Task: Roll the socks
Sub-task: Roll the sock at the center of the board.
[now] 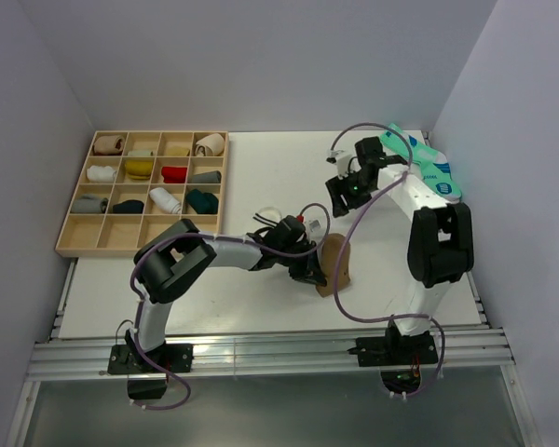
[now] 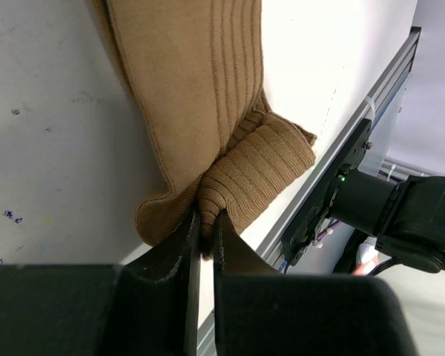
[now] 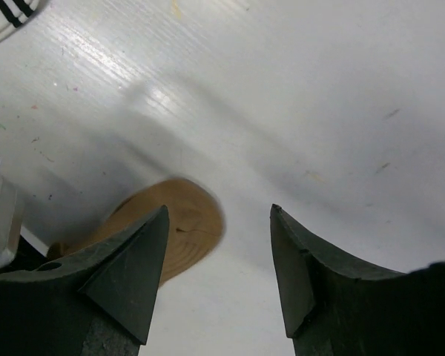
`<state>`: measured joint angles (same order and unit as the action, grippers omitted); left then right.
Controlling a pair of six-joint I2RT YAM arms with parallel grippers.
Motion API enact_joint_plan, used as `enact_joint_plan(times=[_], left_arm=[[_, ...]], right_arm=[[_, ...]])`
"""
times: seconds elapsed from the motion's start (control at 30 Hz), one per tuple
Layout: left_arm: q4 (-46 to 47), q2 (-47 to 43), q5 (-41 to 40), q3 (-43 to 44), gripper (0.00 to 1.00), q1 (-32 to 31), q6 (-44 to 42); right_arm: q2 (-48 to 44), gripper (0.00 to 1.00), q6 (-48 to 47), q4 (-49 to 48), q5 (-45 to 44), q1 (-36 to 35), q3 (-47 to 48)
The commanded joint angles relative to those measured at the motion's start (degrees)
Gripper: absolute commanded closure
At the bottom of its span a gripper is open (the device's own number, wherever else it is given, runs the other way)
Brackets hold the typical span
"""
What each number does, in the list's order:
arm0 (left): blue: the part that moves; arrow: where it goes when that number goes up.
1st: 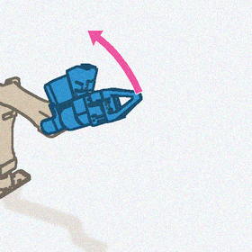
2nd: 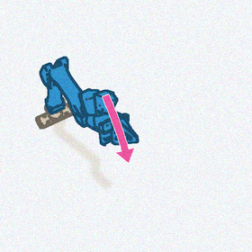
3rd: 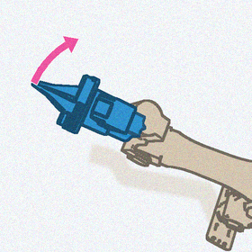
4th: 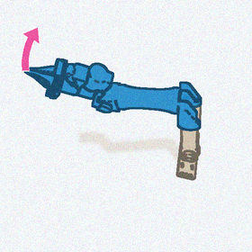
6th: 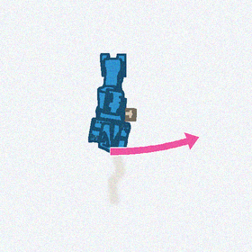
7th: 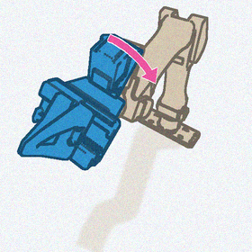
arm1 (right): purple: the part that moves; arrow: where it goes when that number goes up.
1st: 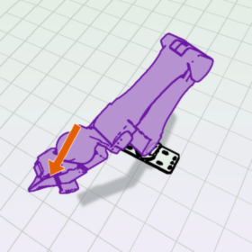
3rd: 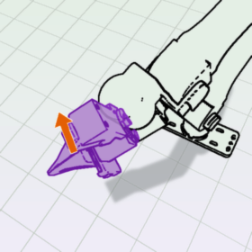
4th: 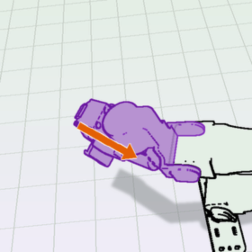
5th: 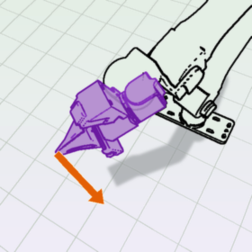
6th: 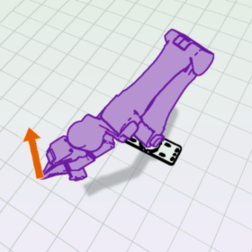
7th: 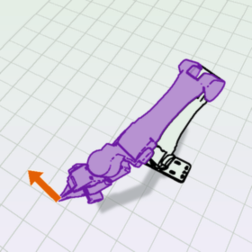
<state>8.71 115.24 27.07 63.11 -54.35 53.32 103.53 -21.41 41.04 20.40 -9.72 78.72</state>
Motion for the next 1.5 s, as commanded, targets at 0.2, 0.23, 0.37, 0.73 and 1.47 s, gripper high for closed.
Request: enact_joint_plan(times=[0.2,0.23,0.37,0.73,1.47], left_arm=[[-16.44,3.67,-0.44,2.27,1.0,1.08,-3.66],[-17.75,3.94,-0.44,2.71,1.0,1.35,-3.92],[-20.04,4.64,0.26,4.91,1.0,1.7,-4.37],[-20.84,6.14,1.32,7.2,1.0,1.96,-4.36],[-18.38,6.14,2.46,6.15,1.0,1.96,-3.22]], right_arm=[[-22.56,0.41,-19.0,5.08,12.99,3.48,-15.24],[-23.97,0.42,-22.85,5.63,13.6,3.48,-16.65],[-28.9,0.41,-32.71,8.53,16.06,3.48,-22.02],[-33.21,0.39,-49.95,15.21,20.73,2.42,-31.16],[-38.76,0.35,-40.82,-0.95,10.63,-14.19,-40.57]])
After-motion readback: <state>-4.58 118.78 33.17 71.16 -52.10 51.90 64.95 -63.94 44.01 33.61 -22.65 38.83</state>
